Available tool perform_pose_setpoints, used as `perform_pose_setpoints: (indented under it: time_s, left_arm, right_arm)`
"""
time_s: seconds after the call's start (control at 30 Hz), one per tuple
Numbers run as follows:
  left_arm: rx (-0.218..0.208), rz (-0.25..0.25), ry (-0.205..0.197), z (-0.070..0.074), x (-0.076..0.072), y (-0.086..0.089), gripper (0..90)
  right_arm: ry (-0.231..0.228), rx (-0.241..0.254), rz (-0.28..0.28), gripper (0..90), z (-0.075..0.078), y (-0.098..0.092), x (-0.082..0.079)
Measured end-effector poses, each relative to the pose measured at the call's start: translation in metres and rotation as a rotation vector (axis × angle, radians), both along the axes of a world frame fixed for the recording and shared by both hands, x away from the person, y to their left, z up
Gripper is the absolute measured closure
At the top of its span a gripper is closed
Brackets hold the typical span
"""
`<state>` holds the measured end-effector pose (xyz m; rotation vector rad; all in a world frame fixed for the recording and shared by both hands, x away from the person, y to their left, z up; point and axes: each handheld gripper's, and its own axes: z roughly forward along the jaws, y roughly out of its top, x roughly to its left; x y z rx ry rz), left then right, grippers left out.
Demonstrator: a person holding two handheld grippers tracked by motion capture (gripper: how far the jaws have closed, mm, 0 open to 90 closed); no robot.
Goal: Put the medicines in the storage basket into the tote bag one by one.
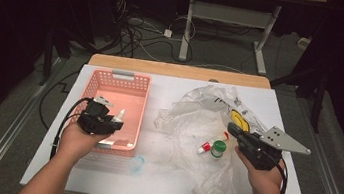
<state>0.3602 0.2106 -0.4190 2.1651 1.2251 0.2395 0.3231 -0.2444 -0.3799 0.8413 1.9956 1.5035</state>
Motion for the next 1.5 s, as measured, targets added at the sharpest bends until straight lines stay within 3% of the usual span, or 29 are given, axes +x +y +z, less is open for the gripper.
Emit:
perform_pose_setpoints:
  time_s: [0.23,0.47,0.6,0.73,0.97,1.3,1.5]
  left_arm:
    - [-0.052,-0.028,-0.117,-0.001,-0.022,-0.009,57.9]
    - [-0.148,-0.042,-0.19,0.006,-0.035,-0.018,57.9]
    - [-0.167,-0.078,-0.215,0.012,-0.04,-0.03,57.9]
    - [-0.194,-0.118,-0.225,0.017,-0.043,-0.045,57.9]
    - [-0.191,-0.205,-0.214,0.016,-0.046,-0.08,57.9]
    - [-0.158,-0.281,-0.207,0.007,-0.042,-0.133,57.8]
    - [-0.112,-0.303,-0.197,-0.005,-0.032,-0.165,57.8]
  right_arm:
    - [-0.001,-0.001,0.002,90.0,-0.001,0.001,0.001]
    - [0.002,-0.004,0.002,90.0,-0.002,0.001,0.001]
    - [0.002,-0.005,0.004,90.0,-0.002,0.001,0.001]
    - [-0.001,-0.006,0.005,90.0,-0.002,0.001,0.001]
    - [-0.002,0.001,0.003,90.0,-0.001,0.001,0.0]
    - [-0.008,0.001,0.005,90.0,0.0,0.001,0.0]
    - [-0.014,0.001,0.01,90.0,0.001,0.001,0.0]
